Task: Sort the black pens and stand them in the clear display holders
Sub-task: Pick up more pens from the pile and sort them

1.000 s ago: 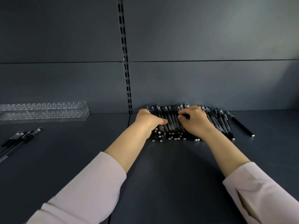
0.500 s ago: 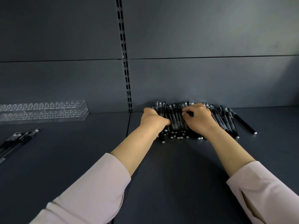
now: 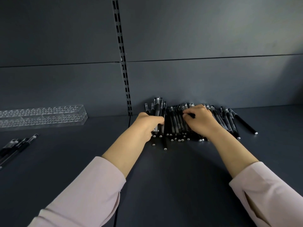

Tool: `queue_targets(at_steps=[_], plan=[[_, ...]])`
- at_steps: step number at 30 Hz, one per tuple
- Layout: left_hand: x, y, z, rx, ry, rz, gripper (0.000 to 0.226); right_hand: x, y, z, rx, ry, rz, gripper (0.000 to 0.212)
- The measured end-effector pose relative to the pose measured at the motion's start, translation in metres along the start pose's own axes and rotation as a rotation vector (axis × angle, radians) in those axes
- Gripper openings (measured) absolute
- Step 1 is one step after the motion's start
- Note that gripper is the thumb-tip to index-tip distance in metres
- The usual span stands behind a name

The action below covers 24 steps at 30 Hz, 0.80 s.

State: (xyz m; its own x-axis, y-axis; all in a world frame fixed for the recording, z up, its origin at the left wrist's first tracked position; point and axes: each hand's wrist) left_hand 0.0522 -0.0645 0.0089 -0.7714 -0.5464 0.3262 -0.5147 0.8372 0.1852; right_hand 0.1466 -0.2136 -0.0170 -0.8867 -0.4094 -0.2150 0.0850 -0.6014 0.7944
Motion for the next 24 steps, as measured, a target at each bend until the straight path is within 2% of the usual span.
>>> queue_targets(at_steps=[5, 7, 9, 12, 15, 20, 24], plan=[[0.002, 0.015, -0.001, 0.121, 0.073, 0.012, 0.049, 0.0, -0.003, 0.003, 0.005, -0.005, -0.074, 0.031], [0.005, 0.022, -0.002, 0.143, 0.07, 0.031, 0.05, 0.002, -0.003, 0.008, 0.038, 0.061, -0.158, 0.031], [0.012, 0.029, -0.003, 0.156, 0.07, 0.062, 0.05, 0.007, 0.001, 0.019, -0.047, 0.132, -0.192, 0.029], [0.026, 0.041, -0.001, 0.143, 0.061, 0.103, 0.053, 0.021, 0.006, 0.046, -0.387, 0.116, -0.035, 0.026], [0.042, 0.058, 0.004, 0.146, 0.045, 0.138, 0.053, 0.031, -0.002, 0.075, -0.604, 0.068, 0.137, 0.033], [0.066, 0.105, 0.009, 0.233, -0.009, 0.15, 0.052, 0.045, -0.018, 0.129, -0.96, -0.079, 0.254, 0.042], [0.083, 0.162, 0.016, 0.326, -0.063, 0.141, 0.018, 0.058, -0.037, 0.182, -1.074, -0.108, 0.259, 0.043]])
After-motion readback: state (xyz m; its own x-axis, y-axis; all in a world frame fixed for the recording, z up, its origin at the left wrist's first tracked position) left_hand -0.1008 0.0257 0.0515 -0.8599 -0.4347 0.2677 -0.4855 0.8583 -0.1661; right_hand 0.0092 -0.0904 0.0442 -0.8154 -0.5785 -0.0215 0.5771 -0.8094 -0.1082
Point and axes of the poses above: each hand's wrist, its own x-axis away from the middle knuckle, its own y-axis out of the back of the hand, z = x × y, and after that the axes turned 3 degrees about x, right-handed
